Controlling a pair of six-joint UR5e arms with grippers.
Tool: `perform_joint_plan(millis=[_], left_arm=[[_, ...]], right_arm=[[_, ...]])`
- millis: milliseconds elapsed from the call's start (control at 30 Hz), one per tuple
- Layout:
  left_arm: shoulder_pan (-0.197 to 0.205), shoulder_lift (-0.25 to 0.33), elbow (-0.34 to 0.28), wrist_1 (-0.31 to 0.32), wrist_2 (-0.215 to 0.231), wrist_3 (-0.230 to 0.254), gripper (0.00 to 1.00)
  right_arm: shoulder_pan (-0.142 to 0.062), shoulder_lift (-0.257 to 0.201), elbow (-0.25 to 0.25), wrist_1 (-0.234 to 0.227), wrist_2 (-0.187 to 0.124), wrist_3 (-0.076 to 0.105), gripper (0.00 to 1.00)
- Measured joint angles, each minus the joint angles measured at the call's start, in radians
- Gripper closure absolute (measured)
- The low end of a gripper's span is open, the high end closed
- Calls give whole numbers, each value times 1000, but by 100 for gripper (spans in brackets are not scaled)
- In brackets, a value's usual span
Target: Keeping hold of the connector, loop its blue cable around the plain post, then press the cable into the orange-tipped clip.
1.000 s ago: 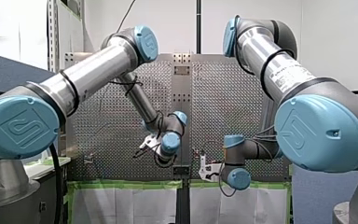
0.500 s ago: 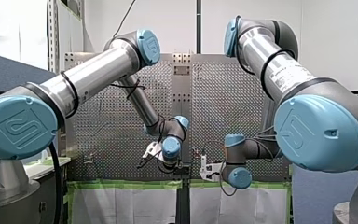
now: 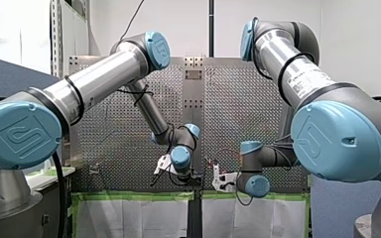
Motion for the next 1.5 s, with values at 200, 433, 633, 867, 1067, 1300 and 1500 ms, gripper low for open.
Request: perform_joint_plan(millis=[200, 433, 633, 867, 1067, 1300, 1500], left_arm=[[7, 0, -21, 31, 4, -62, 0], [12, 0, -35, 84, -18, -121, 0], [13, 0, -36, 116, -37, -176, 39], [13, 0, -36, 137, -64, -242, 100], [13, 0, -42, 144, -111, -277, 100], [2, 0, -69, 162, -156, -282, 100], [-12, 1, -77, 170, -171, -283, 100]], right_arm=[[-7, 0, -1, 4, -11, -5, 100], [-13, 0, -1, 20, -12, -17, 100], [-14, 0, -1, 37, -11, -27, 100], [-20, 0, -1, 42, -10, -30, 100], [-32, 0, -1, 42, -9, -30, 100], [-52, 0, -1, 40, -4, -27, 100], [-64, 0, -4, 39, -3, -25, 100]])
